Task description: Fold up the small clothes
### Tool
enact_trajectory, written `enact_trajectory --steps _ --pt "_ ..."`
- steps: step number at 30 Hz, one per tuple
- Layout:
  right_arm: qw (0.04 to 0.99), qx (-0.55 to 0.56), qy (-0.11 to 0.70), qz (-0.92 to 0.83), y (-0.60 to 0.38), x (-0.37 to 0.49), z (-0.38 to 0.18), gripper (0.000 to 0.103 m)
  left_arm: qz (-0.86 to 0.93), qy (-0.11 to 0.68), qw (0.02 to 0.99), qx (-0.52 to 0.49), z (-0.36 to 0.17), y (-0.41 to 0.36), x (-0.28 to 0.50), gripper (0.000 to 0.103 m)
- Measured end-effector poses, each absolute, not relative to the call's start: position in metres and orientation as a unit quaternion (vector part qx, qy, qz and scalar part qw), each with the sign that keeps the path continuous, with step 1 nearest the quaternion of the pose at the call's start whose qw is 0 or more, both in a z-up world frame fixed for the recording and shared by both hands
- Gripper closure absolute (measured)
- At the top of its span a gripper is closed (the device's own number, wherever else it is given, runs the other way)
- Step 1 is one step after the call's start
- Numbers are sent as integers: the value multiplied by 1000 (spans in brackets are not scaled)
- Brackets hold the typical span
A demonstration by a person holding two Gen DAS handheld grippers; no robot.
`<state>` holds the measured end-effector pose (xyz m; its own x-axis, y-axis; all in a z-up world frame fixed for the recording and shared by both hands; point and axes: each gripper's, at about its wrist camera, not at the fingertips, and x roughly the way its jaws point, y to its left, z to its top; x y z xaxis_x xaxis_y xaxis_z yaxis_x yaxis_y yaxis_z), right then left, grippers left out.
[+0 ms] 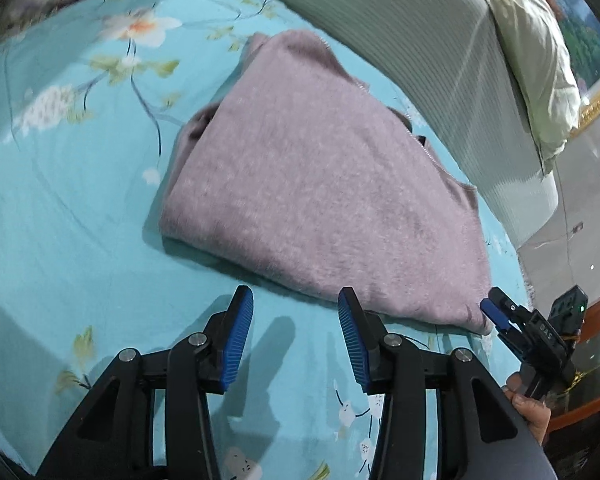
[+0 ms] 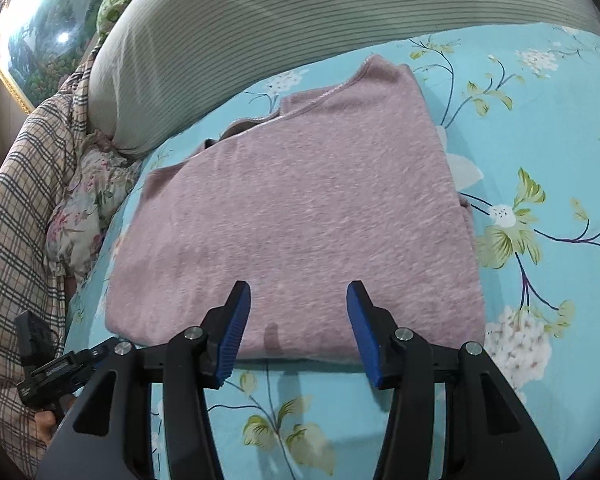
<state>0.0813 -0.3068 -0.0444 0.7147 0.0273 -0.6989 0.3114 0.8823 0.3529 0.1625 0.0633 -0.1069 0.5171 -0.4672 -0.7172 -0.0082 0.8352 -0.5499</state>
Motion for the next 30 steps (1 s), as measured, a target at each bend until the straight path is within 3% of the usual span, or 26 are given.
enact_trajectory --steps 16,19,21,23,30 --pt "896 243 365 -67 -305 89 -42 48 -73 431 835 -335 -125 90 218 58" --pt "895 248 365 -67 -309 93 -44 48 -63 429 843 -319 -121 88 224 63" --pt "895 250 364 -66 -312 95 -45 48 -55 424 855 -295 -116 84 226 82" --pt "894 252 364 -66 -315 96 -46 48 -65 415 866 -271 -107 77 227 93" --pt "892 270 358 -62 -332 98 -43 48 -128 363 905 -182 -60 21 219 96"
